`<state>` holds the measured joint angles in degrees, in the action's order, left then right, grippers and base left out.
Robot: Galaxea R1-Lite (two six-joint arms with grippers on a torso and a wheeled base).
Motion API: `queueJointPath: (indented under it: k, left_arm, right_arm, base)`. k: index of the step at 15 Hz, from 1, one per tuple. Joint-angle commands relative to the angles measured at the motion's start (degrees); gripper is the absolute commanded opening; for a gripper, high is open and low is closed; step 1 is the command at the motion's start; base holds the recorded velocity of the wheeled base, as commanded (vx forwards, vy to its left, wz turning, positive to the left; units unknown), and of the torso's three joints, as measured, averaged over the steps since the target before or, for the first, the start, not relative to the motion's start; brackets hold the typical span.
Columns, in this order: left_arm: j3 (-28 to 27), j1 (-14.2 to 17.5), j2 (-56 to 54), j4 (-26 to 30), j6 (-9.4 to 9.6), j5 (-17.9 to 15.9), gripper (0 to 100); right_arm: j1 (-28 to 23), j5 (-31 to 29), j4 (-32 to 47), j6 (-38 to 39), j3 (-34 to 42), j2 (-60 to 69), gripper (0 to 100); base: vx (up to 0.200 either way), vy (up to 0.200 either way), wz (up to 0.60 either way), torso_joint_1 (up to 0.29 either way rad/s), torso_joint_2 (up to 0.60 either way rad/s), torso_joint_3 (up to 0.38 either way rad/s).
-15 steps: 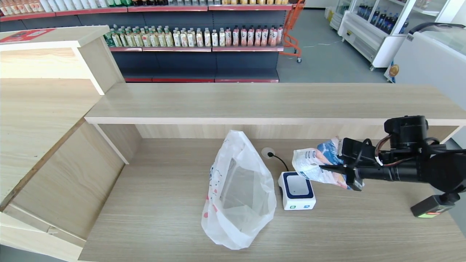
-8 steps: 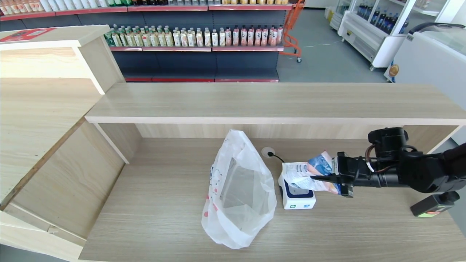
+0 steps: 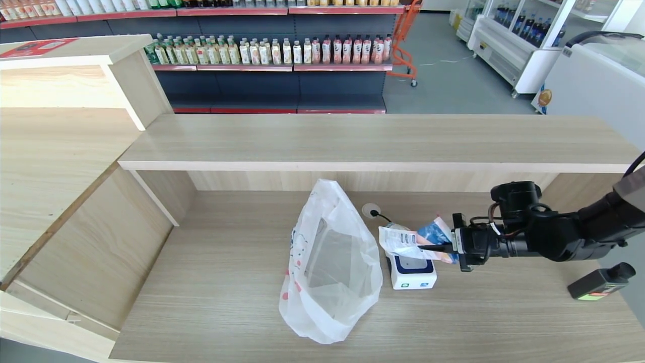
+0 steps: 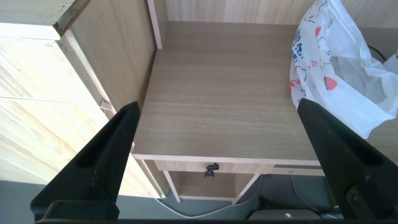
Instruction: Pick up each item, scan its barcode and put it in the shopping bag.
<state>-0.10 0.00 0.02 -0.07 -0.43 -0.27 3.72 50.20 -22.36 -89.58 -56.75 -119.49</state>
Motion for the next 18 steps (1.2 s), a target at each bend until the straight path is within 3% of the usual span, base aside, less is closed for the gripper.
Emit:
queueJointPath:
  k: [1,5,7,8,9,11,12,14,16,18]
  left_arm:
    - [0.0,0.0,0.0,0.0,-0.01,0.0,100]
    - [0.0,0.0,0.0,0.0,-0.01,-0.1,100]
    - [0.0,0.0,0.0,0.0,-0.01,0.0,100]
    - [0.0,0.0,0.0,0.0,-0.01,0.0,100]
    - [0.0,0.0,0.0,0.0,-0.01,0.0,100]
    - [0.0,0.0,0.0,0.0,-0.01,0.0,100]
    - [0.0,0.0,0.0,0.0,-0.01,0.0,100]
    - [0.0,0.0,0.0,0.0,-0.01,0.0,100]
    - [0.0,0.0,0.0,0.0,-0.01,0.0,100]
    - [0.0,0.0,0.0,0.0,-0.01,0.0,100]
  right_arm:
    - [0.0,0.0,0.0,-0.1,0.0,-1.0,0]
    - [0.1,-0.1,0.0,2.4,-0.6,0.8,0]
    - [0.0,-0.1,0.1,8.1,-0.6,4.0,0]
    - [0.0,0.0,0.5,15.2,0.0,7.5,0]
    - [0.1,-0.1,0.5,27.2,1.2,12.4,0]
    - [2.1,-3.7,0.4,57.6,2.3,19.6,0]
    - [3.4,-8.3,0.4,66.0,2.3,20.4,0]
    - [12.0,-24.8,0.5,92.0,0.0,18.0,0]
    - [18.5,-30.6,0.5,99.2,-2.1,11.7,0]
    - [22.8,-31.1,0.1,101.8,-2.2,7.8,0]
  base:
    - [0.0,0.0,0.0,0.0,0.0,0.0]
    - [0.0,0.0,0.0,0.0,0.0,0.0]
    - [0.0,0.0,0.0,0.0,0.0,0.0]
    - [0.0,0.0,0.0,0.0,0.0,0.0]
    - [0.0,0.0,0.0,0.0,0.0,0.0]
    - [0.0,0.0,0.0,0.0,0.0,0.0]
    - [0.0,0.0,0.0,0.0,0.0,0.0]
    - [0.0,0.0,0.0,0.0,0.0,0.0]
    - [0.0,0.0,0.0,0.0,0.0,0.0]
    - [0.0,0.0,0.0,0.0,0.0,0.0]
